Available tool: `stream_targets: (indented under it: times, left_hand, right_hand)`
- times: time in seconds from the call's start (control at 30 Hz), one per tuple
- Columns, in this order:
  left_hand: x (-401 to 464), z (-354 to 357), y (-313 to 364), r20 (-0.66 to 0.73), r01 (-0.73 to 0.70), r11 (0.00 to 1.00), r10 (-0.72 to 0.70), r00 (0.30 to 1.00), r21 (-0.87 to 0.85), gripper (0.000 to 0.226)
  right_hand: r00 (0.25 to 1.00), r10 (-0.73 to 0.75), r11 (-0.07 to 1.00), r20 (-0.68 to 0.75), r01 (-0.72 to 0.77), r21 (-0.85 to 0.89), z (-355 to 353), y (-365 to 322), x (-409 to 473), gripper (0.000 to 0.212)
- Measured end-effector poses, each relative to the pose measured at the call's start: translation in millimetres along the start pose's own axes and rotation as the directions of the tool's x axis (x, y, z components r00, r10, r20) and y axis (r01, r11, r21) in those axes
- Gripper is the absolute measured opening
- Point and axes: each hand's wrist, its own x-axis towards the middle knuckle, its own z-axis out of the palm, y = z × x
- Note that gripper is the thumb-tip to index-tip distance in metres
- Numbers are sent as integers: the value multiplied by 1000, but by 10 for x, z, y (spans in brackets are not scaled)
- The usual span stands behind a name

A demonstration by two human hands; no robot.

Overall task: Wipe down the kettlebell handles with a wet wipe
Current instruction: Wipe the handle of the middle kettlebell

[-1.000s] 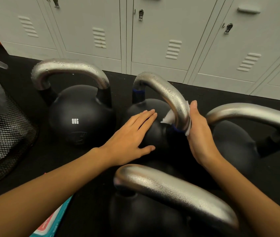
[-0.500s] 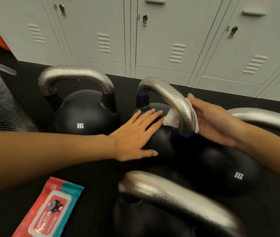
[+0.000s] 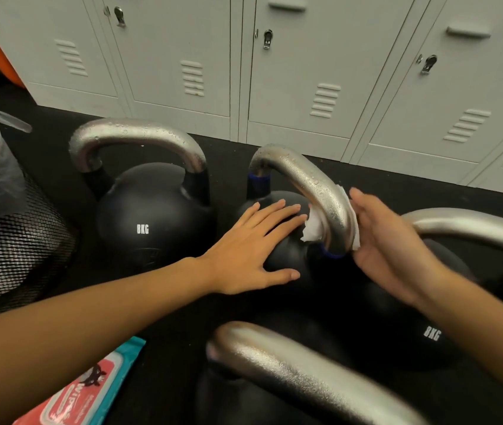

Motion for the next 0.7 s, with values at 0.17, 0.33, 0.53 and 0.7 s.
stream_targets:
  times: [0.17,0.33,0.53,0.7]
  left_hand:
    - [2,-17,-17,1,-9,1000,9,1000,-4,83]
    - [-3,-30,-26,-28,-26,1000,26,999,13,79]
    - [-5,-142,-52,-156,41,947,-95,983,-317,58]
    - [27,-327,-81,-479,87,888,-324,816,-452,39]
  right_hand:
    - [1000,16,1000,-8,-16,0,-98,135,-83,39]
    - [998,-58,995,15,59,-83,15,-81,-3,35]
    - [995,-100,993,-23,99,-61,11,79,-64,39]
    - [997,-63,984,-49,54,-171,-5,63,-150,48]
